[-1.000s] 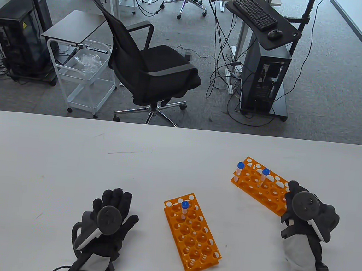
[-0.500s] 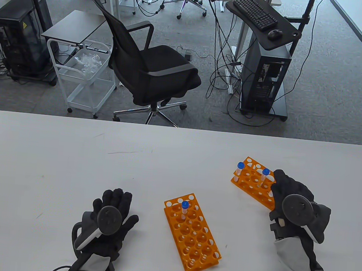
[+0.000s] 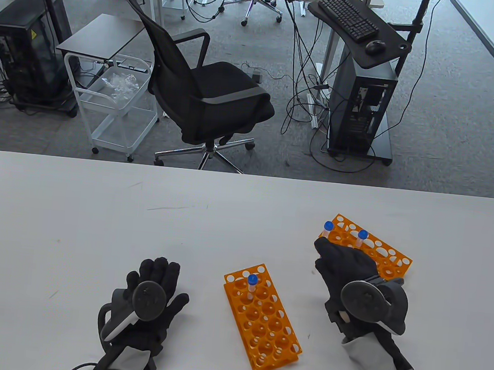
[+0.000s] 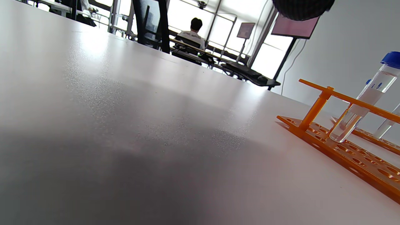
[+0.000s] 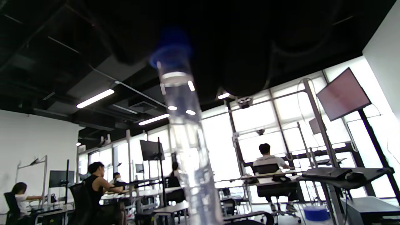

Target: Transfer 4 test tubes between racks (Right hand only)

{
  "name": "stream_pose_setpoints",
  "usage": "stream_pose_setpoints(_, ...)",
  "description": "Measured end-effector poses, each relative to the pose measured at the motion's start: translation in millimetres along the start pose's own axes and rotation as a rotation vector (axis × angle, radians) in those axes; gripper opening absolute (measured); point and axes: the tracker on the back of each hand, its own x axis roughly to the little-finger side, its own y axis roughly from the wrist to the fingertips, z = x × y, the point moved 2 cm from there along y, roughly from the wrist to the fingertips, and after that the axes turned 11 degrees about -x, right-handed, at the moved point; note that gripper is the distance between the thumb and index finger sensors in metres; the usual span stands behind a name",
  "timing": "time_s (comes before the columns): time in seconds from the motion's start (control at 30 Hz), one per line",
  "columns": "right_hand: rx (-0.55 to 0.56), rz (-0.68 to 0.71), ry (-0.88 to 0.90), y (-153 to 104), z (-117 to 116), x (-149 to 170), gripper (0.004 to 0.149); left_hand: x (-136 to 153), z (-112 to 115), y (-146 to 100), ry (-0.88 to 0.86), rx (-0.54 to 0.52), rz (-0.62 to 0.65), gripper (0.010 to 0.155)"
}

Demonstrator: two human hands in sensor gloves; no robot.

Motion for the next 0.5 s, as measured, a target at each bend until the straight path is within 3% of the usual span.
stream_pose_setpoints(0.5,-0.064,0.162,0.085,-1.4,-23.6,-50.5,0.048,0.3,-0.3,0.1,-0.001,0.0,-0.001,0.072)
